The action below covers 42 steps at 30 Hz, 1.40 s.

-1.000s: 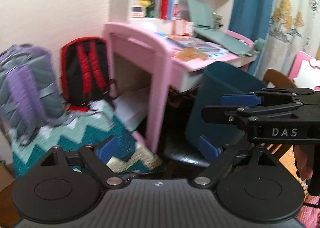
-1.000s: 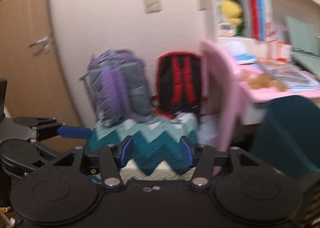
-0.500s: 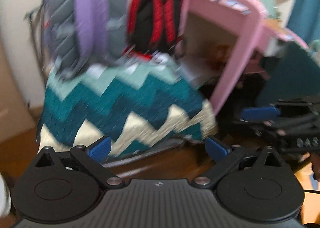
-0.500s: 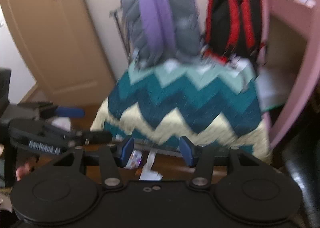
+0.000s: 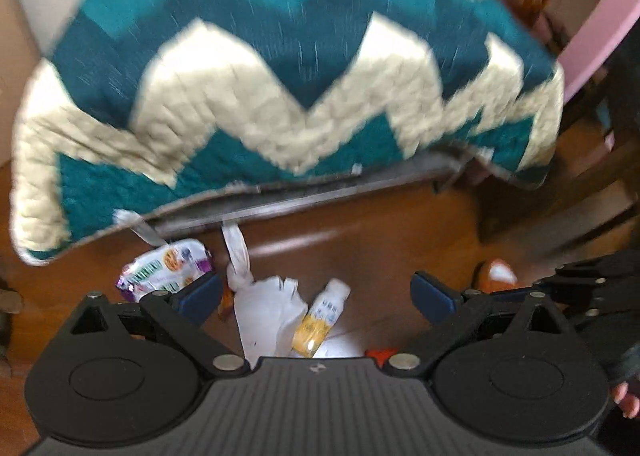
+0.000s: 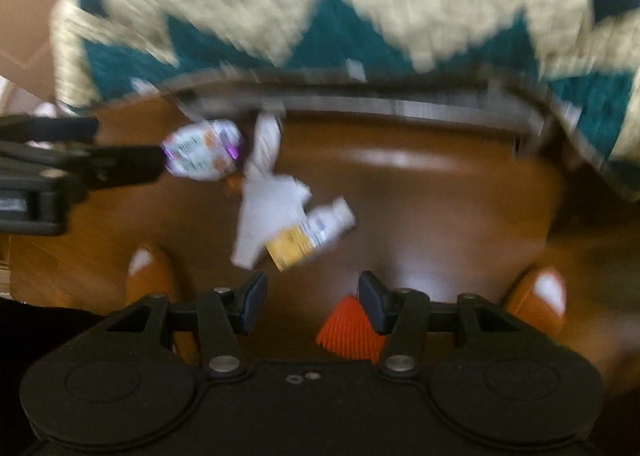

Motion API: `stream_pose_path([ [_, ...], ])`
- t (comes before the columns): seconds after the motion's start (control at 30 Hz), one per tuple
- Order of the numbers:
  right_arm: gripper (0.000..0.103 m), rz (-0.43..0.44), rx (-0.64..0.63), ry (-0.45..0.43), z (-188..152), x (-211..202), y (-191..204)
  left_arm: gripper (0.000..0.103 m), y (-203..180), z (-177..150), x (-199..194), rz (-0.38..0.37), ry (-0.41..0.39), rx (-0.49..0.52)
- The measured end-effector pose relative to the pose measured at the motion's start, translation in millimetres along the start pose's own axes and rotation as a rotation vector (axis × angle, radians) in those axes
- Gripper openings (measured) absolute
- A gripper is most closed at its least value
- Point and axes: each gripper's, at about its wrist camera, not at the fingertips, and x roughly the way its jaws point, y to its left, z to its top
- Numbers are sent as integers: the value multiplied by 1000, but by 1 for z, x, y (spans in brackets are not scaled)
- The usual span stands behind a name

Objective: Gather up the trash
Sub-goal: 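Move both tools back toward the trash under the bed, then grasp the white-and-yellow drink bottle with the left gripper while the right grasps the orange mesh pad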

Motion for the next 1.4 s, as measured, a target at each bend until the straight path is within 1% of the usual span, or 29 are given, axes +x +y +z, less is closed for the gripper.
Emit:
stream_pose_path([
  [0.07,51,-16,22,66,-2,33,-11,101,0,1,28,-5,44,36],
  [0.17,50,-70,-7,129,-7,71,-23,101,1,-1,76,16,132,80],
  [0.3,50,-63,32,244,-17,117,-43,101,2,-9,132,13,215,116],
  [0.43,50,-42,36,316,-25,150,-53,100,-4,-24,178,17,277,193],
  [0.53,50,-70,0,356,-31,175,-56,100,-15,-37,202,18,301,279],
  [0.6,49,-71,-4,385,-36,192,-59,100,-22,-46,216,12,313,330],
  [0.73,48,-68,4,420,-41,219,-65,99,-31,-55,238,7,300,385],
  [0.8,48,-68,20,430,-42,229,-69,95,-35,-56,246,7,282,405],
  [0.87,48,-64,40,437,-44,236,-73,94,-38,-57,256,12,275,424],
  [0.97,48,-51,85,439,-44,246,-79,92,-40,-58,272,3,283,435],
  [1.1,48,-36,109,424,-45,254,-83,87,-43,-60,288,-8,314,445],
  [1.17,48,-42,105,427,-46,258,-84,83,-44,-61,295,-17,333,440],
  [1.23,48,-53,89,434,-50,264,-84,73,-47,-62,301,-16,351,447],
  [1.27,48,-61,81,435,-52,266,-83,71,-49,-63,303,-13,358,453],
  [1.3,48,-62,75,428,-52,266,-82,67,-49,-64,305,-15,361,457],
  [1.4,47,-73,40,417,-55,266,-77,62,-53,-66,312,-3,371,462],
])
